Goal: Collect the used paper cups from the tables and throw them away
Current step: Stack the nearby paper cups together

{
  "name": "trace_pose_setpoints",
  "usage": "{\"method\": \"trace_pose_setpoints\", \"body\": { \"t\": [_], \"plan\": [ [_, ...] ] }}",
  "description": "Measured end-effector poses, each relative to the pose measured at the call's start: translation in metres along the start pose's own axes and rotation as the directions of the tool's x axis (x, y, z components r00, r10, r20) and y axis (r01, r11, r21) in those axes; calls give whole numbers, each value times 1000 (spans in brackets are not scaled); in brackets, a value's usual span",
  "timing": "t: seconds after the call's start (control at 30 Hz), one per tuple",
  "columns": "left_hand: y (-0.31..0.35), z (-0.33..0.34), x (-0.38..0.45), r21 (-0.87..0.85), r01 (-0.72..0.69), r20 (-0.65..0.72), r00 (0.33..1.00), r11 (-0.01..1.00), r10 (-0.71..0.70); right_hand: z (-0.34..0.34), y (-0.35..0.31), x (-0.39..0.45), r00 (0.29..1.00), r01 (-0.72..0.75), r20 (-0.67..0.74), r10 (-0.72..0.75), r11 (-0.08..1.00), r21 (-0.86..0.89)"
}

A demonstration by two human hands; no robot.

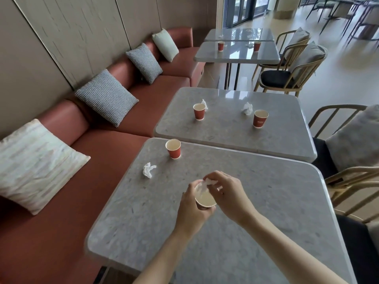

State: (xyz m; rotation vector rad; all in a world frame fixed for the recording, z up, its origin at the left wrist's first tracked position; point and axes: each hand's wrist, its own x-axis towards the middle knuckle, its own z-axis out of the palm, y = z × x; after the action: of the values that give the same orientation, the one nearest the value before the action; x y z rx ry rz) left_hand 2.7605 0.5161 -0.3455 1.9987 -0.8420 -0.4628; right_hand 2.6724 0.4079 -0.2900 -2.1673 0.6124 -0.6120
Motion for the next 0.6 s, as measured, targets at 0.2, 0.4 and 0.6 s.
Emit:
{"method": "trace_pose_setpoints", "body": {
  "t": [0.2, 0.4, 0.6],
  "plan": [
    [0, -9, -5, -23, 5, 2, 1000, 1000, -5, 11, -2, -6, 994, -72, 46, 96, 925, -372],
    [-4, -21, -9, -24, 14, -3, 1000, 1000, -14, 21, -6, -1, 960, -109, 189, 208, 895, -432],
    [-7, -29, -15, -63, 33, -37, 999, 997, -36, 20, -5, 0, 967, -101, 183, 177, 926, -365]
  ]
}}
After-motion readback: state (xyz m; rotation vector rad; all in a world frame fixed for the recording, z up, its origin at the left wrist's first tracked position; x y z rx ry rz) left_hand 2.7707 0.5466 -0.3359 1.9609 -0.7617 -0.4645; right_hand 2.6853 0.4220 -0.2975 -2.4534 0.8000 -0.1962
